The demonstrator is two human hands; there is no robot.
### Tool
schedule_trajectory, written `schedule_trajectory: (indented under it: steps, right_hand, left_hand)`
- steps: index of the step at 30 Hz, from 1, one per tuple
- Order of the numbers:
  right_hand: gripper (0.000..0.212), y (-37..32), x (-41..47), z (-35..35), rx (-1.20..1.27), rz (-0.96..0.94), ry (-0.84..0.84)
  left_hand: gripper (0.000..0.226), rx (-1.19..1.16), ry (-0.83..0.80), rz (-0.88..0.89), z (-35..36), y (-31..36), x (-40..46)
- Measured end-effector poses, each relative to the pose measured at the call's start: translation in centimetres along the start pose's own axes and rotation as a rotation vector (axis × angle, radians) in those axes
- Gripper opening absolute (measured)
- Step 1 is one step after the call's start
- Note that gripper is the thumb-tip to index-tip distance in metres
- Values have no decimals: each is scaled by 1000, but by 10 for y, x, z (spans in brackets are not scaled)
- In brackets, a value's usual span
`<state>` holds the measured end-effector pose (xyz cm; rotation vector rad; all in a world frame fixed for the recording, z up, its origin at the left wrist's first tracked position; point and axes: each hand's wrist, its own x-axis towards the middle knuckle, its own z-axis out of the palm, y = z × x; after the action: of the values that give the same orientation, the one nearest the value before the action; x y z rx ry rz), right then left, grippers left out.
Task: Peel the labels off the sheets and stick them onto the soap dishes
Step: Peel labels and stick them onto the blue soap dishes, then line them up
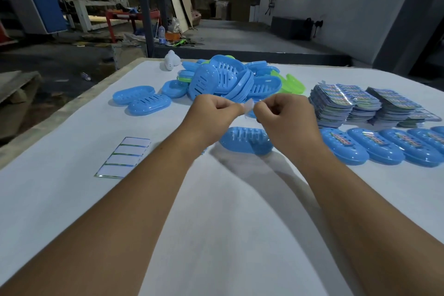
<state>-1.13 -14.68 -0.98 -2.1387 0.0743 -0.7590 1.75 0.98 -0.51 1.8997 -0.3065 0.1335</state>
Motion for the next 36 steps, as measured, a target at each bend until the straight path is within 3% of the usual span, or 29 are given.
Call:
schedule_trajectory:
  steps: [5, 15, 20, 36]
  right_hand:
    - [24, -1, -3, 2, -26, -69, -39]
    - [30, 2, -4, 3, -98, -143, -140]
    - [35, 9, 4, -5, -104, 0, -40]
    - [40, 7, 6, -12, 170, 268, -113]
  left_hand:
    - [16, -36, -45, -2, 3, 0, -3]
    - [22, -34, 23, -58, -1, -6, 3]
    - [19, 22, 61, -98, 1, -3, 4]
    - [18, 33, 30, -128, 3, -5, 3]
